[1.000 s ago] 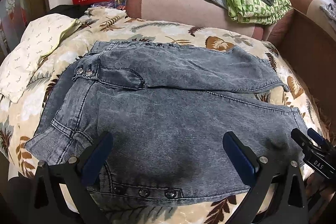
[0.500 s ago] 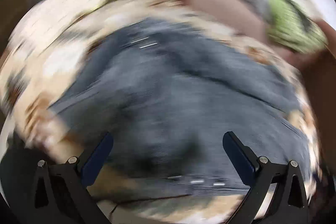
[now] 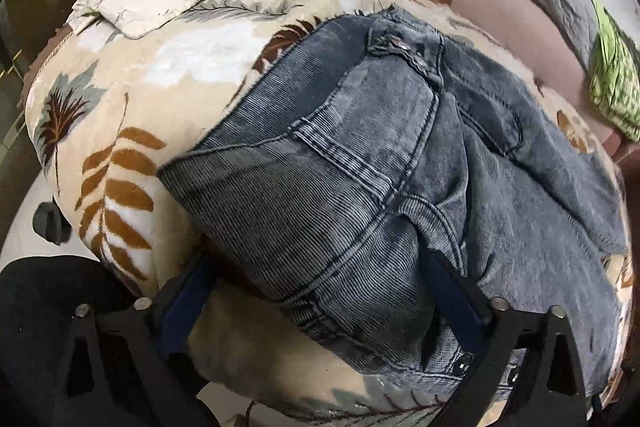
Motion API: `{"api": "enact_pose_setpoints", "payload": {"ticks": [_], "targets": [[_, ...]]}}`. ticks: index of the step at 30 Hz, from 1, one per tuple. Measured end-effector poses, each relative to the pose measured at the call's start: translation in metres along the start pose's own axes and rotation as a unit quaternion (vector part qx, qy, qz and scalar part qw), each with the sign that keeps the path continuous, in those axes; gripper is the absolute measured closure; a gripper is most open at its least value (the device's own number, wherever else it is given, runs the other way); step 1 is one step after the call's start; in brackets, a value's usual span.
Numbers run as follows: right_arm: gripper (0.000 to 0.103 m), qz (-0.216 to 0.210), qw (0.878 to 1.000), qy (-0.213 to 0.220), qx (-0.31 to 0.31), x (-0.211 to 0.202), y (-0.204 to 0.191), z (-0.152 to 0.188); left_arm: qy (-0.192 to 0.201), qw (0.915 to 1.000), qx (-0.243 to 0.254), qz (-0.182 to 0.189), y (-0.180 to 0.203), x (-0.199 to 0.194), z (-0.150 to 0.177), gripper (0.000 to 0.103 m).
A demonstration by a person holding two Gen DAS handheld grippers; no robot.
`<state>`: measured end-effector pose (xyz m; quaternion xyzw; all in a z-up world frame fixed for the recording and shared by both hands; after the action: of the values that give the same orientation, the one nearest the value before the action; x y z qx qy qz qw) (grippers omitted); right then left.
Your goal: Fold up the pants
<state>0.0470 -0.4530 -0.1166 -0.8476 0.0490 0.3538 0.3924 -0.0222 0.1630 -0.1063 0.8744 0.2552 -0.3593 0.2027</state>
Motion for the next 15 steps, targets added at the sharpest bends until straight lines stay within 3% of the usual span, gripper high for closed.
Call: {"api": "enact_pose_setpoints", "payload": {"ticks": [1, 2, 3, 4, 8, 13, 15], "targets": [[0.023, 0.007, 1.000, 0.002, -0.006, -0.001, -0.002, -0.002, 0.004, 1.0000, -0.004, -0.001, -0.003, 0.000, -0.002, 0.017], [0.052, 0.016, 1.000, 0.006, -0.017, -0.001, -0.003, -0.005, 0.006, 1.0000, -0.006, -0.004, -0.004, -0.001, -0.003, 0.023], [0.074, 0.026, 0.999, 0.008, -0.026, -0.001, -0.005, -0.007, 0.009, 0.9999, -0.007, -0.010, -0.006, -0.002, -0.005, 0.039], [0.088, 0.027, 0.999, -0.001, -0.025, 0.002, -0.003, -0.011, 0.011, 0.9999, -0.003, -0.011, -0.006, -0.002, -0.008, 0.054], [0.089, 0.035, 0.996, -0.003, -0.080, 0.005, -0.015, -0.019, 0.007, 0.9999, 0.006, 0.007, -0.001, -0.005, -0.021, 0.088], [0.089, 0.033, 0.977, 0.084, -0.195, -0.032, -0.069, -0.035, 0.068, 0.9976, 0.010, 0.006, 0.006, -0.038, -0.036, 0.089], [0.088, 0.046, 0.966, 0.108, -0.231, -0.040, -0.080, -0.036, 0.069, 0.9973, 0.022, 0.008, 0.012, -0.042, -0.031, 0.089]]}}
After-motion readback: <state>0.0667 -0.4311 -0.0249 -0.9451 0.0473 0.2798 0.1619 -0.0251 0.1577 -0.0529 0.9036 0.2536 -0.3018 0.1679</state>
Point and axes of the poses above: each gripper's, at about its wrist camera, not at the fingertips, and x roughly the way its jaws point, y to its right, z to its underside, the point moved 2 cm from there along x, roughly the way its jaws point, and after that the axes turned 15 degrees about y, right-handed, at the moved point
